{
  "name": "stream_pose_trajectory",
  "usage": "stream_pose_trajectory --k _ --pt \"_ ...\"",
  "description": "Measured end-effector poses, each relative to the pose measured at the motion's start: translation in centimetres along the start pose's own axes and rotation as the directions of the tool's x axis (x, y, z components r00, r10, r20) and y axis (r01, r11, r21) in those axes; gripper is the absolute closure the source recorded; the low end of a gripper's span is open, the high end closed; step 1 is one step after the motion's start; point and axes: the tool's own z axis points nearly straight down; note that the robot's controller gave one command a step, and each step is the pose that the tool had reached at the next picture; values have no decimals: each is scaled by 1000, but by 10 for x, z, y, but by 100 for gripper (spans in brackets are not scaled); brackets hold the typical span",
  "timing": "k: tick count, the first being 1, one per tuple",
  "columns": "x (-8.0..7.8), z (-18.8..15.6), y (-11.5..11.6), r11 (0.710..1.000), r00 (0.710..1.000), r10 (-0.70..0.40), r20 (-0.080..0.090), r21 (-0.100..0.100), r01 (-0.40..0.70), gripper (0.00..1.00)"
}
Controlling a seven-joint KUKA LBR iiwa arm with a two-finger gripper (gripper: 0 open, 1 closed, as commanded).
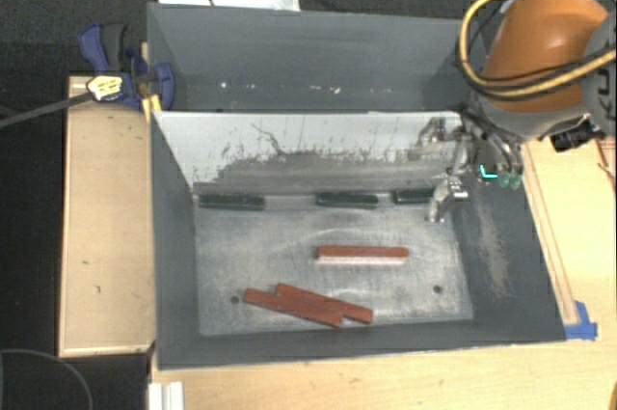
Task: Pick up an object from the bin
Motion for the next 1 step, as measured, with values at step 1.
stream_pose_trajectory --k 1 --pt "5 47 8 1000 1000 17 7 0 -17 0"
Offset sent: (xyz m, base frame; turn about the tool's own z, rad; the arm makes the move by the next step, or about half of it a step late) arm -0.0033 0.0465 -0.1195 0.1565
